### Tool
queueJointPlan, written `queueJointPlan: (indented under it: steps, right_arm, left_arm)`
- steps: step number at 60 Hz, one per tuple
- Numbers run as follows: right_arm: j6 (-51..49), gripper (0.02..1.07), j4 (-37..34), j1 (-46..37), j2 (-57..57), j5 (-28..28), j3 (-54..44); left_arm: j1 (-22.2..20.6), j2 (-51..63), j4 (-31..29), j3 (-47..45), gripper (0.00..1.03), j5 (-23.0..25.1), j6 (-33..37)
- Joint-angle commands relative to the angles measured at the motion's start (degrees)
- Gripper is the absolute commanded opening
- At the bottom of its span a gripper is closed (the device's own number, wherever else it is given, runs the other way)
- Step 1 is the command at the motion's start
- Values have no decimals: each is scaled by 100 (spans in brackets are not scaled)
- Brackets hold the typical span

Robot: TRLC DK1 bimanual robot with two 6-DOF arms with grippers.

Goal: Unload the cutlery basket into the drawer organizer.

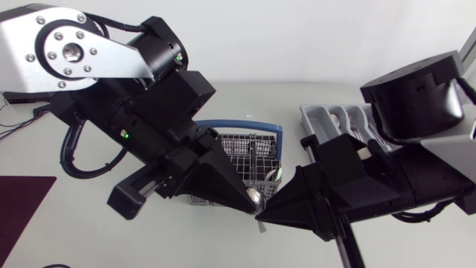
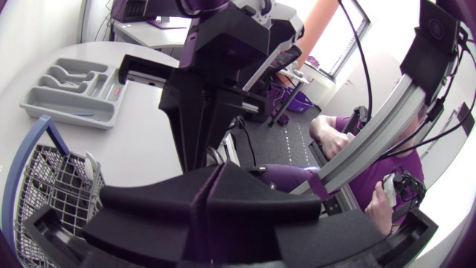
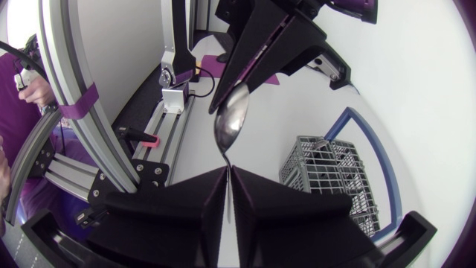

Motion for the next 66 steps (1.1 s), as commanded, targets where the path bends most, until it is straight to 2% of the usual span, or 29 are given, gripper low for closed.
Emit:
queueJointPlan:
  steps: [1, 3, 5, 7, 9, 10, 17, 25, 35, 38, 44, 47, 48, 50, 53, 57, 66]
  right_arm:
    - [-149, 7, -203, -17, 66, -145, 82]
    - [-149, 7, -212, -17, 66, -145, 65]
    - [-149, 7, -220, -9, 66, -154, 56]
    - [-149, 7, -238, 18, 74, -154, 39]
    - [-149, 7, -247, 26, 74, -154, 30]
    - [-149, 7, -247, 26, 74, -154, 21]
    - [-122, 7, -264, 70, 74, -154, -41]
    - [-105, 7, -352, 70, 39, -66, -102]
    - [-245, 7, -554, -387, -145, 127, -181]
    - [-403, 7, -677, -712, -233, 180, -208]
    - [-676, 7, -827, -1248, -444, 338, -313]
    - [-860, 7, -853, -1547, -523, 374, -392]
    - [-984, 7, -853, -1749, -558, 400, -454]
    - [-1124, 7, -888, -1951, -585, 400, -498]
    - [-1344, 7, -950, -2197, -611, 409, -559]
    - [-1678, 7, -941, -2637, -725, 488, -726]
    - [-2645, 7, -897, -3735, -787, 611, -1078]
  left_arm:
    - [135, 135, -38, 163, 17, 49, 159]
    - [171, 152, -38, 190, 18, 49, 150]
    - [215, 188, -38, 225, 24, 58, 124]
    - [276, 196, -38, 260, 50, 58, 80]
    - [311, 205, -38, 278, 64, 58, 62]
    - [338, 196, -38, 295, 77, 67, 54]
    - [408, 152, -30, 295, 98, 154, 45]
    - [672, -32, 32, 286, 98, 216, 10]
    - [1366, -252, 243, 322, 98, 198, -316]
    - [1533, -296, 419, 322, 98, -30, -588]
    - [1665, -647, 981, -4, 98, -1146, -1177]
    - [1674, -823, 1218, -223, 98, -1480, -1318]
    - [1674, -885, 1377, -373, 98, -1876, -1423]
    - [1656, -929, 1429, -505, 98, -2140, -1476]
    - [1656, -1034, 1500, -689, 98, -2280, -1467]
    - [1674, -1148, 1763, -997, 98, -2720, -1485]
    - [1814, -1289, 1913, -1384, 98, -2851, -1318]
